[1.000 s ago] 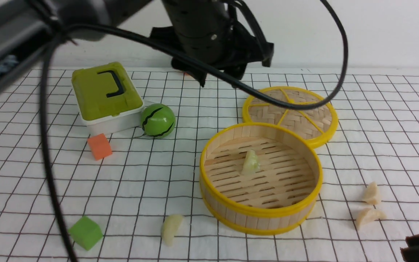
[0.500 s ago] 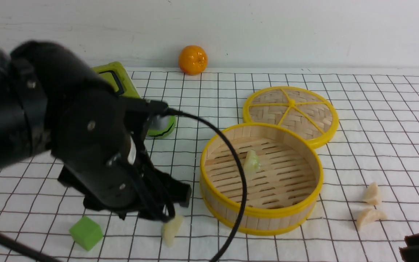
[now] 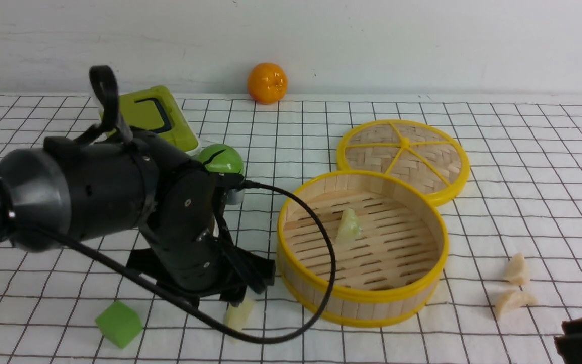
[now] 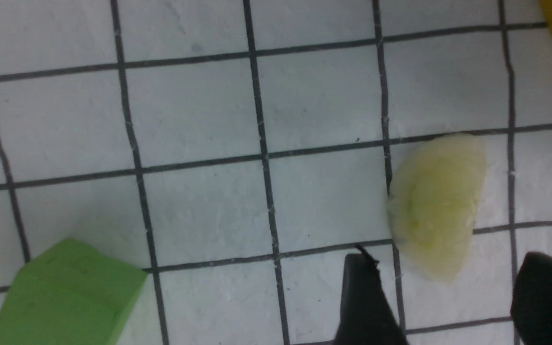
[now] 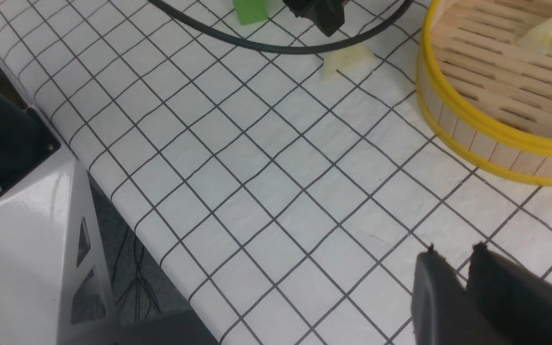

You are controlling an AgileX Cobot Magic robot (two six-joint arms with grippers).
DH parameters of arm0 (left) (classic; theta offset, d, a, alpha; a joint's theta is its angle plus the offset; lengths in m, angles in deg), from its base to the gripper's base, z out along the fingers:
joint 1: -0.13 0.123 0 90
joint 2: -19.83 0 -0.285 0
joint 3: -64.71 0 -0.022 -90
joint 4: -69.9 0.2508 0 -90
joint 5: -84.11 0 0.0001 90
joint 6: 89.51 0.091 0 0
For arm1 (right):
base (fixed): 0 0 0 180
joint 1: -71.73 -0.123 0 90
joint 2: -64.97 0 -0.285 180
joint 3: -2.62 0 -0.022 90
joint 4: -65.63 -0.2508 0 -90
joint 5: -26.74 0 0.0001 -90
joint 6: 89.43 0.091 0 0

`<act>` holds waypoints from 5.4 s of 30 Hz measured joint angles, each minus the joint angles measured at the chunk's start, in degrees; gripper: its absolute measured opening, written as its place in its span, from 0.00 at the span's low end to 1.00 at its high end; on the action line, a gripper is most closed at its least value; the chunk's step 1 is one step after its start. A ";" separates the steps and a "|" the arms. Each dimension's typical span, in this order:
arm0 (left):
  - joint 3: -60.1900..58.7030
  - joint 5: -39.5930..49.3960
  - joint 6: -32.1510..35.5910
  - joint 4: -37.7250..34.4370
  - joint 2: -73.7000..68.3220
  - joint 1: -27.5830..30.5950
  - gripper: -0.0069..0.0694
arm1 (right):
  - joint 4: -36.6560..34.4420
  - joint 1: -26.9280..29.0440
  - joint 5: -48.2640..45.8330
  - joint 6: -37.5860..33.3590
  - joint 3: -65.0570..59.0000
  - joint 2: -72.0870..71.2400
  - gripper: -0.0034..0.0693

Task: Put the dumplings into the steamer on the table with the white tablecloth.
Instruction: 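Reach for and grasp a dumpling on the table with the left gripper, then place the dumpling into the bamboo steamer basket with the left gripper, then reach for and grasp a dumpling lying on the table beside the steamer, then place the dumpling in the bamboo steamer basket with the right gripper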

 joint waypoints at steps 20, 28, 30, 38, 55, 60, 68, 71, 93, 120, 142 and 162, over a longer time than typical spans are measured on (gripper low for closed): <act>0.13 -8.28 3.44 2.84 -8.92 -1.13 0.44 | 0.00 0.00 -3.29 0.33 0.00 0.00 0.21; 6.55 1.58 3.84 2.66 -6.07 -1.54 0.41 | 0.00 0.00 -3.34 0.33 0.00 0.00 0.21; 11.21 4.94 4.77 2.65 -4.46 -2.44 0.41 | 0.00 0.00 -3.22 0.33 0.00 0.00 0.22; 35.19 10.96 5.94 0.26 -6.95 -6.47 0.41 | 0.77 0.00 -1.13 0.33 0.00 0.00 0.23; 47.11 10.40 -3.59 10.25 -29.15 -5.19 0.41 | 3.49 0.00 -1.85 0.33 0.00 0.00 0.24; 47.22 9.24 -3.82 9.30 -30.24 -4.76 0.41 | 4.08 0.00 -1.14 0.33 0.00 0.00 0.25; 47.69 9.78 -2.22 8.61 -31.40 -4.71 0.62 | 8.87 0.00 1.49 5.65 0.00 0.00 0.26; 48.74 13.16 -0.45 8.84 -30.56 -4.71 0.64 | 12.90 0.00 3.00 10.53 0.00 0.00 0.26; 28.26 28.31 13.20 -1.09 17.34 -4.76 0.51 | 38.62 1.90 17.53 42.00 0.00 24.54 0.36; -19.91 11.05 13.62 -13.10 49.16 -4.76 0.46 | 30.78 11.36 25.77 39.92 18.61 65.90 0.73; -19.95 9.07 13.62 -9.08 49.16 -4.76 0.46 | 29.14 2.10 13.40 32.35 29.15 57.31 0.38; -19.95 9.86 13.62 -8.88 49.16 -4.76 0.46 | 28.85 -7.45 30.51 39.55 30.28 71.01 0.40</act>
